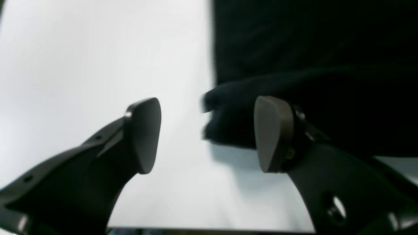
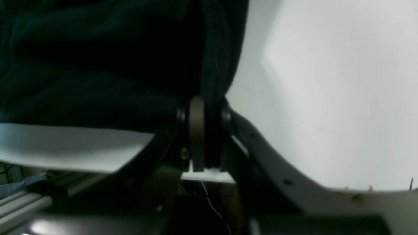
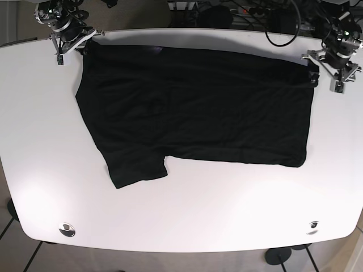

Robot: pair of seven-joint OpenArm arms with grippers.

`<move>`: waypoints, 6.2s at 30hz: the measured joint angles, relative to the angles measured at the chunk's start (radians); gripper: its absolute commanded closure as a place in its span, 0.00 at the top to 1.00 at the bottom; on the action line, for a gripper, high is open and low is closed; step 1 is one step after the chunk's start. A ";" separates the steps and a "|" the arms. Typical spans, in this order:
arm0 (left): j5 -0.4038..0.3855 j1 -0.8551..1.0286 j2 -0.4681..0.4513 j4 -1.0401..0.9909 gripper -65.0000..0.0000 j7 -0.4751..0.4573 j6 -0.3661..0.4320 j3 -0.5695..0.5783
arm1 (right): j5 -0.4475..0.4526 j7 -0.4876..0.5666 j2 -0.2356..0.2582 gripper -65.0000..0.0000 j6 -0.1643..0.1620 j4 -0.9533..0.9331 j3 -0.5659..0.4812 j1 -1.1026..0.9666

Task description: Fold the T-shirt properly

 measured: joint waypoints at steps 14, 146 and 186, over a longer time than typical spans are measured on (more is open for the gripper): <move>0.111 -0.149 0.005 -0.091 0.07 0.008 0.003 0.073 | 0.000 -0.004 -0.004 0.04 0.042 0.000 0.000 0.008; 0.096 -0.603 -0.140 -0.827 0.79 -0.301 0.322 0.323 | -0.394 -0.048 -0.118 0.03 0.097 -0.550 -0.178 0.829; 0.092 -0.142 0.098 0.011 0.00 -0.005 0.003 -0.026 | -0.262 -0.198 -0.167 0.03 0.102 0.196 -0.026 0.217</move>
